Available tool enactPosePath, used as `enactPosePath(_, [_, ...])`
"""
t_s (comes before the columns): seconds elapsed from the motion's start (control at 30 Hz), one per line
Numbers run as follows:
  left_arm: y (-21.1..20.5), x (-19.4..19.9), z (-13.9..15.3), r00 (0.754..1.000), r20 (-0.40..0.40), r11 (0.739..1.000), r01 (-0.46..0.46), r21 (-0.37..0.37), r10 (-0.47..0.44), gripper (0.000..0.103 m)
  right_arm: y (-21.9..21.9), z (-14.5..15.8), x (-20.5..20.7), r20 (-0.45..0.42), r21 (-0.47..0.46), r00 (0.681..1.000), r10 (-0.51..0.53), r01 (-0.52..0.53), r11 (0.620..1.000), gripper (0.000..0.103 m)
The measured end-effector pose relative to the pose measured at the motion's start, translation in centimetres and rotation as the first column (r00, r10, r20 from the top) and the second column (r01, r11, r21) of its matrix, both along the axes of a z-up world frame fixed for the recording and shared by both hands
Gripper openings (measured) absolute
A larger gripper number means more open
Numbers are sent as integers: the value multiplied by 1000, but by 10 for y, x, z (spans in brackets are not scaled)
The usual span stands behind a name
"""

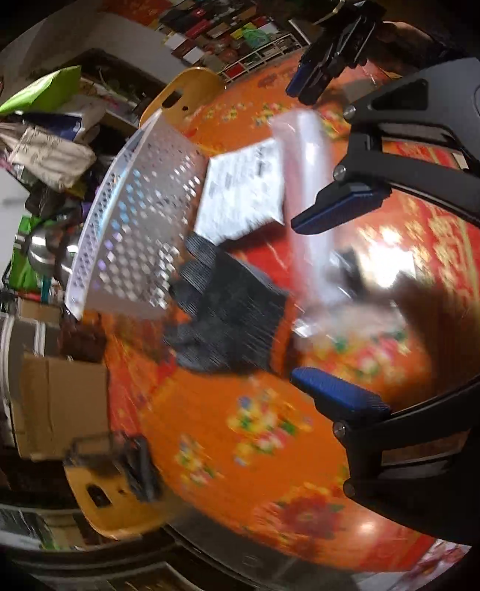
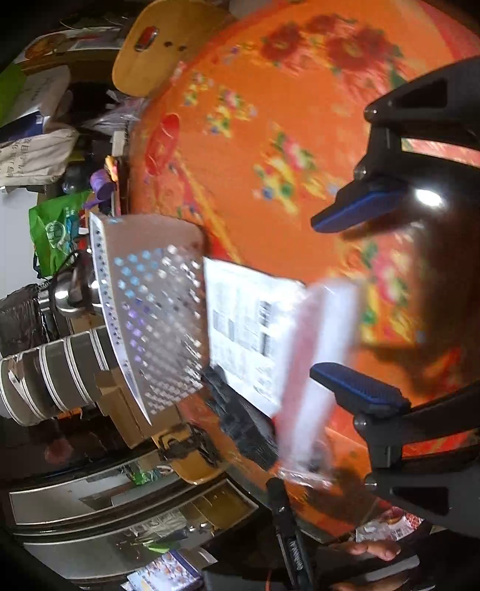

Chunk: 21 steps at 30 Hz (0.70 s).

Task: Organize soft objects
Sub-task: 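Withdraw both tools and close them on the clear plastic bag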

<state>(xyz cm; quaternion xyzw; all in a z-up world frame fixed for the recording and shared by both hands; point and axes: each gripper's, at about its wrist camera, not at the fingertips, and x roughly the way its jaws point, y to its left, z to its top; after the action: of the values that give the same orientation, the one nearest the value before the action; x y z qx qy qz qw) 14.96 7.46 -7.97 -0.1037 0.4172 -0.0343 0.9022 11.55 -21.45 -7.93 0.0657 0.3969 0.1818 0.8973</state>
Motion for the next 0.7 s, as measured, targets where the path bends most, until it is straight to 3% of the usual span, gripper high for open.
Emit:
enactPosePath(0.17, [20, -30, -31, 999, -33, 998, -29, -47, 27, 72, 13, -7, -10, 6, -15, 1000, 13, -13, 1000, 72])
enactPosePath(0.3, [19, -37, -44, 999, -31, 999, -22, -42, 21, 72, 20, -15, -5, -19, -34, 1000, 24, -24, 999, 72])
enactPosePath(0.63, [-10, -25, -45, 999, 2, 998, 47, 30, -47, 72, 36, -16, 9, -38, -143, 997, 62, -67, 987, 70])
enactPosePath(0.7, [-15, -23, -45, 998, 8, 998, 56, 42, -57, 64, 36, -17, 9, -31, -164, 998, 62, -67, 984, 64])
